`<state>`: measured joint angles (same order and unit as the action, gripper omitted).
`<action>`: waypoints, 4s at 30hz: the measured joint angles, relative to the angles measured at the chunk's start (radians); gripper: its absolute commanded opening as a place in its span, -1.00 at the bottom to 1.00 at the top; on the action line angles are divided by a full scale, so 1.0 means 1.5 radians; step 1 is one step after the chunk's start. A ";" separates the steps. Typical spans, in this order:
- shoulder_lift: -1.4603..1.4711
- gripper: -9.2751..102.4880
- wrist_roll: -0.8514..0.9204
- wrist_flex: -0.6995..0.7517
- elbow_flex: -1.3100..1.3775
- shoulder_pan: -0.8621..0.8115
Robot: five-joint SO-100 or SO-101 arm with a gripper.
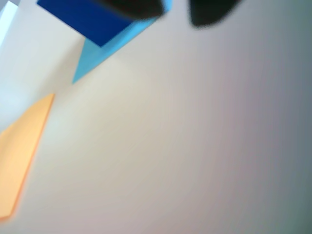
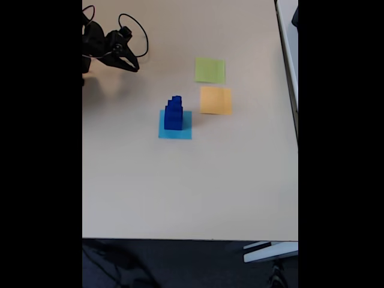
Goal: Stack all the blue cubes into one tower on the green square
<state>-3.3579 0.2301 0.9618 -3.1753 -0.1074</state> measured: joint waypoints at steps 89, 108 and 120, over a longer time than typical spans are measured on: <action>0.204 -0.83 -0.876 -0.365 0.136 -0.160; 0.706 -0.79 -0.868 -0.369 0.497 -0.185; 0.787 -0.62 -0.860 -0.311 0.588 -0.198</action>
<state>-2.1767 -1.0600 0.4955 -2.2933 -0.4050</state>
